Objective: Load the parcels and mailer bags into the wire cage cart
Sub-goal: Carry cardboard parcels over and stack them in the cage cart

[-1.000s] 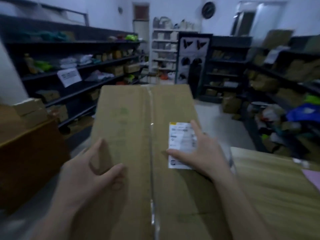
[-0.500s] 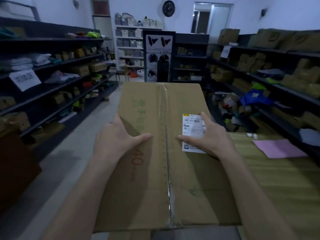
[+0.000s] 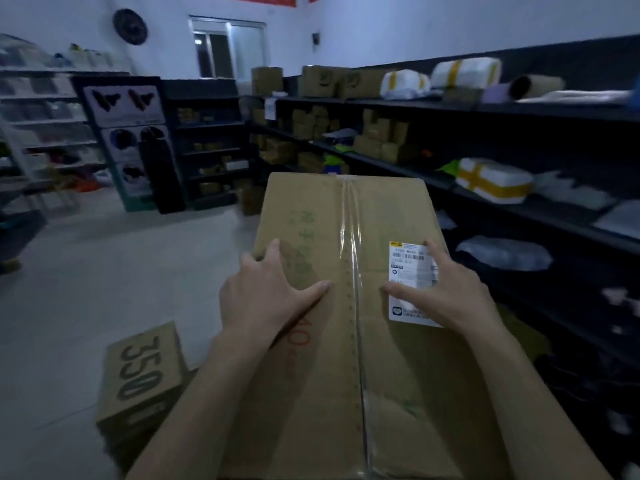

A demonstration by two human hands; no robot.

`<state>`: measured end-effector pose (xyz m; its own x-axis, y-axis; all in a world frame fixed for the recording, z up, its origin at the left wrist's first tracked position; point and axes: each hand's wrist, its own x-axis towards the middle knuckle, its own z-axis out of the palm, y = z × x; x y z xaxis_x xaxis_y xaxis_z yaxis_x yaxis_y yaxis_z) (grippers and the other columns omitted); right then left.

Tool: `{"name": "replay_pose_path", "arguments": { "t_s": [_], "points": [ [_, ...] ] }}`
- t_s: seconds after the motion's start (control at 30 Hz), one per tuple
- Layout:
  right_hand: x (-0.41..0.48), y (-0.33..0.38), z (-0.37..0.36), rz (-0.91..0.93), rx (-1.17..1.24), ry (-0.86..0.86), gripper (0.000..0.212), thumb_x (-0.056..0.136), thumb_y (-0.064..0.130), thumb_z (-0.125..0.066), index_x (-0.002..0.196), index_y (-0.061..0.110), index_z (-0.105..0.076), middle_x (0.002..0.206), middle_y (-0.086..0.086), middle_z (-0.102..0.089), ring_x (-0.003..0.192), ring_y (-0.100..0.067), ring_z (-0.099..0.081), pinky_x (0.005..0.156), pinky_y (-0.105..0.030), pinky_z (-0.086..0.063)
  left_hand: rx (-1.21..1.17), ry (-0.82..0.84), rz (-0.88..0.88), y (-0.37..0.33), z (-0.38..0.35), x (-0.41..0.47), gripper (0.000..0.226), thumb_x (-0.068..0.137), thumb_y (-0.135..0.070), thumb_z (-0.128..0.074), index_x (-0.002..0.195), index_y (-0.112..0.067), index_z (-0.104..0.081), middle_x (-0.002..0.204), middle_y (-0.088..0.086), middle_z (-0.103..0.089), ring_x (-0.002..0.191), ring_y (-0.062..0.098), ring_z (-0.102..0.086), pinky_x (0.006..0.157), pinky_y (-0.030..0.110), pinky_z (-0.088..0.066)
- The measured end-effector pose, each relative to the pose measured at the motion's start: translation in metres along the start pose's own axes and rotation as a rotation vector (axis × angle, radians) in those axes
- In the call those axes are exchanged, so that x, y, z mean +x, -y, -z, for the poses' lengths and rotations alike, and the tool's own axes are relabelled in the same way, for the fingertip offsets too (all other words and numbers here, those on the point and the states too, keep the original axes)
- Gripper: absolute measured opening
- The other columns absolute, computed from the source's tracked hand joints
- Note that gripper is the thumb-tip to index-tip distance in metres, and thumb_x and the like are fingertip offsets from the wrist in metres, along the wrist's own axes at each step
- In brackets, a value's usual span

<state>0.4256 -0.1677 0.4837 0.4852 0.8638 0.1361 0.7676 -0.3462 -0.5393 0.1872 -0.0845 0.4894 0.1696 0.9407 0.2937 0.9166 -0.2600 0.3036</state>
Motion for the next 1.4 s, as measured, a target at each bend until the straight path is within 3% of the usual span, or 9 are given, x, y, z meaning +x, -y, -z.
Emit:
{"name": "replay_pose_path", "arguments": {
  "t_s": [0.17, 0.27, 0.47, 0.7, 0.87, 1.0, 1.2, 1.4],
  "points": [
    [-0.011, -0.127, 0.075, -0.176, -0.019, -0.138, 0.109, 0.065, 0.083, -0.065, 0.154, 0.037, -0.023, 0.132, -0.005, -0.057, 0.115, -0.027, -0.056, 0.095, -0.043, -0.048, -0.076, 0.068, -0.172, -0.14, -0.043, -0.009, 0.106, 0.066, -0.091, -0.051, 0.15, -0.03, -0.029, 0.131, 0.011, -0.05, 0.11, 0.03, -0.058, 0.083, 0.037, -0.048],
    [-0.022, -0.19, 0.119, -0.265, -0.03, -0.203, 0.108, 0.066, 0.081, -0.065, 0.156, 0.039, -0.021, 0.134, -0.004, -0.056, 0.117, -0.026, -0.056, 0.095, -0.044, -0.049, -0.102, 0.092, -0.256, -0.211, -0.066, -0.021, 0.107, 0.066, -0.092, -0.05, 0.151, -0.031, -0.026, 0.141, 0.015, -0.046, 0.114, 0.032, -0.057, 0.085, 0.037, -0.049],
    [-0.053, -0.281, 0.182, -0.4, -0.076, -0.32, 0.104, 0.072, 0.077, -0.065, 0.157, 0.039, -0.018, 0.134, -0.004, -0.056, 0.119, -0.027, -0.053, 0.086, -0.039, -0.046, -0.16, 0.142, -0.411, -0.324, -0.094, -0.047, 0.107, 0.066, -0.091, -0.05, 0.151, -0.03, -0.027, 0.132, 0.014, -0.051, 0.116, 0.034, -0.056, 0.085, 0.039, -0.049],
    [-0.093, -0.34, 0.226, -0.524, -0.1, -0.399, 0.102, 0.077, 0.071, -0.067, 0.159, 0.032, -0.019, 0.135, -0.004, -0.059, 0.12, -0.027, -0.055, 0.093, -0.042, -0.048, -0.194, 0.216, -0.584, -0.406, -0.112, -0.074, 0.105, 0.067, -0.092, -0.049, 0.15, -0.03, -0.027, 0.13, 0.014, -0.049, 0.111, 0.035, -0.057, 0.084, 0.04, -0.048],
    [-0.118, -0.379, 0.243, -0.644, -0.087, -0.454, 0.105, 0.073, 0.075, -0.065, 0.159, 0.036, -0.017, 0.136, -0.003, -0.059, 0.118, -0.026, -0.057, 0.094, -0.045, -0.05, -0.204, 0.242, -0.71, -0.458, -0.126, -0.091, 0.098, 0.069, -0.09, -0.048, 0.143, -0.029, -0.034, 0.126, 0.013, -0.051, 0.108, 0.035, -0.059, 0.074, 0.037, -0.043],
    [-0.13, -0.409, 0.253, -0.752, -0.096, -0.493, 0.107, 0.07, 0.078, -0.065, 0.158, 0.039, -0.017, 0.139, -0.004, -0.056, 0.122, -0.027, -0.054, 0.092, -0.042, -0.049, -0.221, 0.276, -0.791, -0.499, -0.149, -0.097, 0.097, 0.068, -0.091, -0.047, 0.142, -0.03, -0.033, 0.123, 0.013, -0.052, 0.105, 0.036, -0.06, 0.076, 0.038, -0.047],
    [-0.127, -0.458, 0.26, -0.887, -0.094, -0.562, 0.102, 0.073, 0.068, -0.069, 0.157, 0.036, -0.021, 0.143, -0.001, -0.053, 0.126, -0.025, -0.051, 0.096, -0.04, -0.045, -0.27, 0.374, -0.913, -0.568, -0.195, -0.095, 0.087, 0.071, -0.087, -0.049, 0.134, -0.029, -0.038, 0.117, 0.011, -0.051, 0.1, 0.036, -0.059, 0.071, 0.036, -0.041],
    [-0.107, -0.494, 0.267, -1.045, -0.108, -0.612, 0.108, 0.07, 0.075, -0.067, 0.158, 0.036, -0.019, 0.144, 0.004, -0.054, 0.129, -0.023, -0.051, 0.098, -0.042, -0.047, -0.273, 0.447, -1.054, -0.641, -0.237, -0.08, 0.086, 0.072, -0.087, -0.049, 0.132, -0.027, -0.038, 0.12, 0.011, -0.052, 0.1, 0.034, -0.06, 0.07, 0.034, -0.043]
  ]
}}
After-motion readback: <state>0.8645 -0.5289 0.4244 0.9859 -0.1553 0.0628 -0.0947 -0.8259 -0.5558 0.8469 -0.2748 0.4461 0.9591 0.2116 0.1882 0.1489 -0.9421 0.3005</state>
